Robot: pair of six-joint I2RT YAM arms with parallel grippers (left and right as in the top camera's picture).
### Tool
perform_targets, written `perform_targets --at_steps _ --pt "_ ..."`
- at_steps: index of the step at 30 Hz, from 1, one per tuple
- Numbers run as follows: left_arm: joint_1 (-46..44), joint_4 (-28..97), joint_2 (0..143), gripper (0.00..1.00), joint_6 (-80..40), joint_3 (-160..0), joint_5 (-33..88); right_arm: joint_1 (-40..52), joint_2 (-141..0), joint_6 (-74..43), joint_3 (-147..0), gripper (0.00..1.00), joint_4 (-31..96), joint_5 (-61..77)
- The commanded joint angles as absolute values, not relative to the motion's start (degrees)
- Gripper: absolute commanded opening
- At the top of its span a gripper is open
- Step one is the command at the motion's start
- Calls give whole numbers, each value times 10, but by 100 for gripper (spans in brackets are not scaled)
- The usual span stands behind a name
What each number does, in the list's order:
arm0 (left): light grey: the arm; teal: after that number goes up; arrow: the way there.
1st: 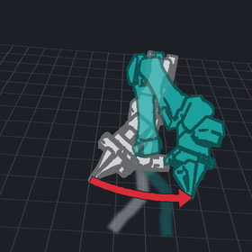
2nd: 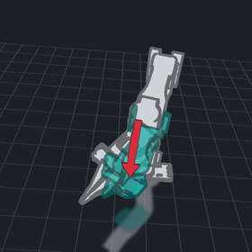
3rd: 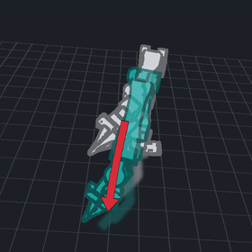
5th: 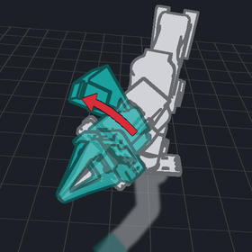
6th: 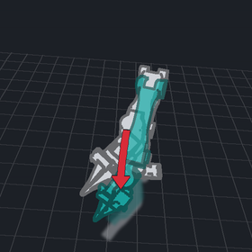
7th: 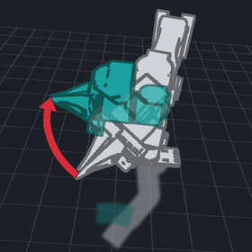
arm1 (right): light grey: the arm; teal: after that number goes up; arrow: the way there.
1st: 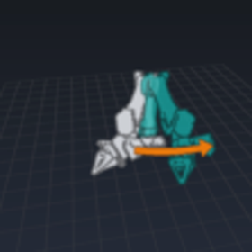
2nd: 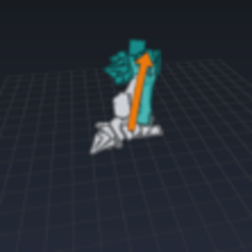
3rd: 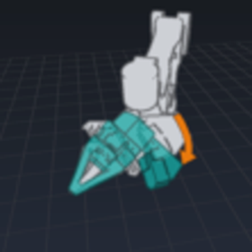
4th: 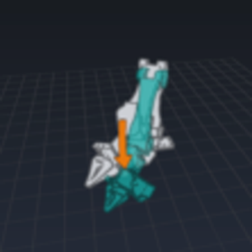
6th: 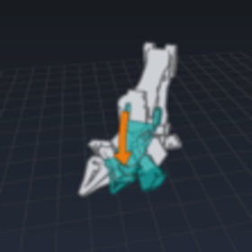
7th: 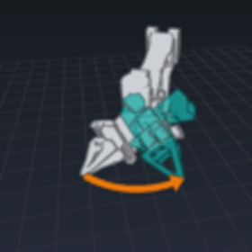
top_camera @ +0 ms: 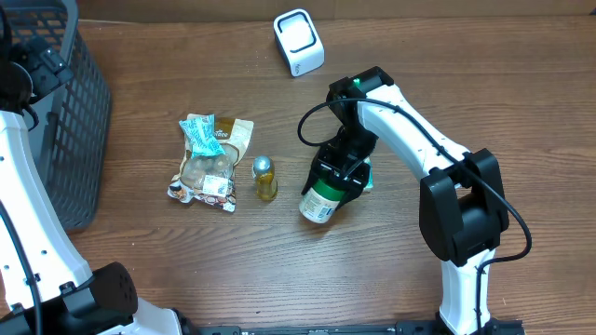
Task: Scan the item barcode
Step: 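Lift the jar and tilt it sideways with the right gripper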
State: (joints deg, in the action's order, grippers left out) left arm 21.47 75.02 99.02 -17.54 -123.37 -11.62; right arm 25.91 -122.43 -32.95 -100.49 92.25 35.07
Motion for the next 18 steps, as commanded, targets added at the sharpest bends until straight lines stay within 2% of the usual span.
perform_targets --at_steps 1,18 --pt "216 748 993 100 -165 -1239 -118 256 -1224 -330 -1021 44 930 403" --pt "216 748 993 99 -165 -1239 -118 256 -1224 -330 -1021 45 951 499"
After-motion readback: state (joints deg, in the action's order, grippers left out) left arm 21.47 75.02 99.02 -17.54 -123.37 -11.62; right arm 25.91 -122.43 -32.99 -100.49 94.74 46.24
